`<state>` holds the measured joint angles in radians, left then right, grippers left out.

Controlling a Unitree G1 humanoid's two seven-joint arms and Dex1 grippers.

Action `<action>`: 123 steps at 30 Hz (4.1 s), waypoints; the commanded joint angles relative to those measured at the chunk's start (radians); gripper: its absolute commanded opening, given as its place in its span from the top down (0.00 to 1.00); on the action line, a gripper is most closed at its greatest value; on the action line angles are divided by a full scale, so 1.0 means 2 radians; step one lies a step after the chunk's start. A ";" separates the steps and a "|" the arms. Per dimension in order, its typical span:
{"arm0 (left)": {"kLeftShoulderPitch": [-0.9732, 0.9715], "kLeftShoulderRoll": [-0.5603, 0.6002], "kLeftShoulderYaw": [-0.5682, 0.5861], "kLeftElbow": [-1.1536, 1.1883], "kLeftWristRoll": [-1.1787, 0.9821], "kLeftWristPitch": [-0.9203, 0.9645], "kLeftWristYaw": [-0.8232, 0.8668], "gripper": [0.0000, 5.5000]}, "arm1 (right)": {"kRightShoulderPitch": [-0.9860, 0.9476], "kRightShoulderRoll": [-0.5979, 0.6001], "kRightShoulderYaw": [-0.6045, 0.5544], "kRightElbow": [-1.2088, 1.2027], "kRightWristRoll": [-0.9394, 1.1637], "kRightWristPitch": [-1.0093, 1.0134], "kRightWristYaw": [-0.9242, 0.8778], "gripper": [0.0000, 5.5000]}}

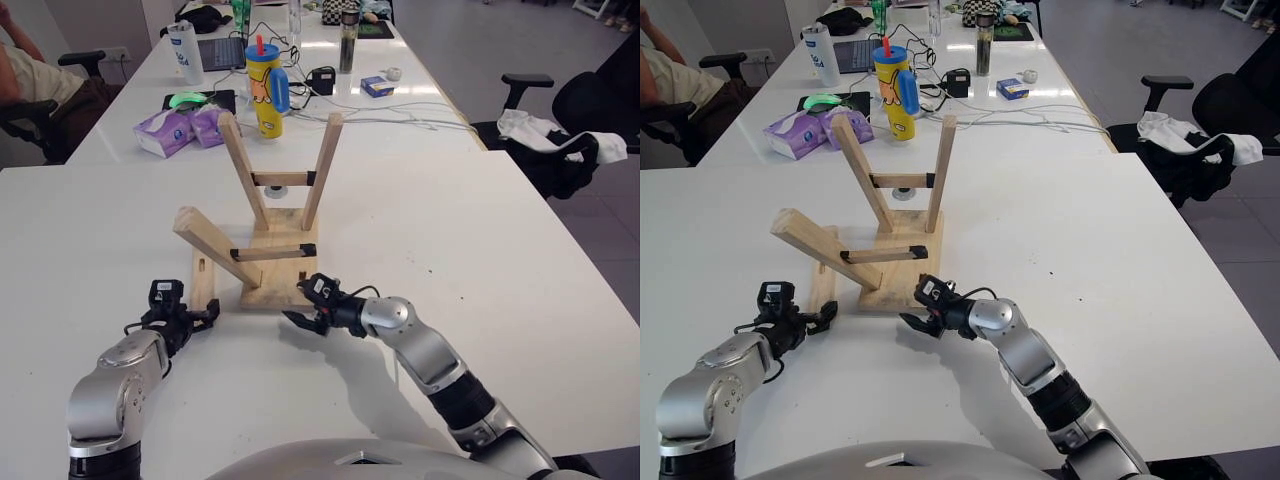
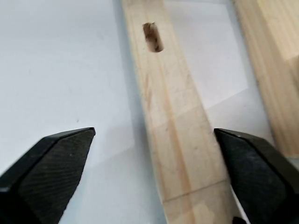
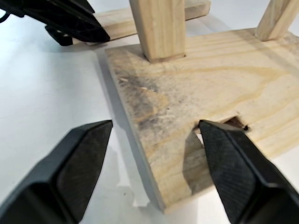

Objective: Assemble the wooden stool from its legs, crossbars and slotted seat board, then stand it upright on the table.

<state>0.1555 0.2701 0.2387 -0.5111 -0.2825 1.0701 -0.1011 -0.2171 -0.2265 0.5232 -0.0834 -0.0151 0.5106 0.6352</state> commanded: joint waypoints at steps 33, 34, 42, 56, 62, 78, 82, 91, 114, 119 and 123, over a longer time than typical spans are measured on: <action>-0.406 0.170 0.086 0.071 -0.248 -0.157 -0.184 0.63 | 0.112 -0.045 -0.180 -0.109 0.153 0.020 0.007 0.38; -0.414 0.161 0.080 0.054 -0.289 -0.134 -0.180 0.63 | 0.108 -0.047 -0.199 -0.113 0.179 0.038 0.014 0.38; -0.332 0.081 -0.025 -0.043 -0.443 -0.064 -0.120 0.63 | 0.049 -0.128 -0.340 -0.166 0.411 0.209 0.085 0.38; -0.176 0.104 -0.095 -0.053 -0.513 -0.048 -0.198 0.63 | -0.009 -0.218 -0.466 -0.069 0.899 0.304 0.001 0.16; -0.151 0.137 -0.108 -0.050 -0.530 -0.032 -0.241 0.63 | -0.011 -0.236 -0.453 -0.074 0.928 0.295 -0.027 0.16; -0.148 0.188 -0.111 -0.054 -0.556 -0.030 -0.258 0.63 | 0.003 -0.258 -0.417 -0.091 0.932 0.298 0.001 0.60; -0.138 0.193 -0.120 -0.056 -0.502 -0.052 -0.272 0.51 | 0.005 -0.249 -0.412 -0.083 0.896 0.290 0.018 0.62; -0.085 0.224 -0.175 -0.012 -0.337 -0.109 -0.306 0.26 | -0.015 -0.248 -0.384 -0.040 0.701 0.227 0.080 0.63; -0.088 0.218 -0.329 0.168 0.048 -0.322 -0.357 0.26 | -0.177 -0.134 -0.262 0.202 0.365 -0.010 0.293 0.63; -0.084 0.214 -0.332 0.174 0.055 -0.321 -0.365 0.26 | -0.211 -0.124 -0.251 0.237 0.326 -0.033 0.317 0.63; -0.081 0.207 -0.333 0.174 0.055 -0.317 -0.363 0.26 | -0.222 -0.121 -0.231 0.243 0.300 -0.041 0.340 0.63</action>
<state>-0.0738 0.6801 -0.3733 -0.2188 -0.2045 0.3697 -0.7978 -0.6399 -0.4720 0.0351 0.3972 0.6242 0.4403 1.2916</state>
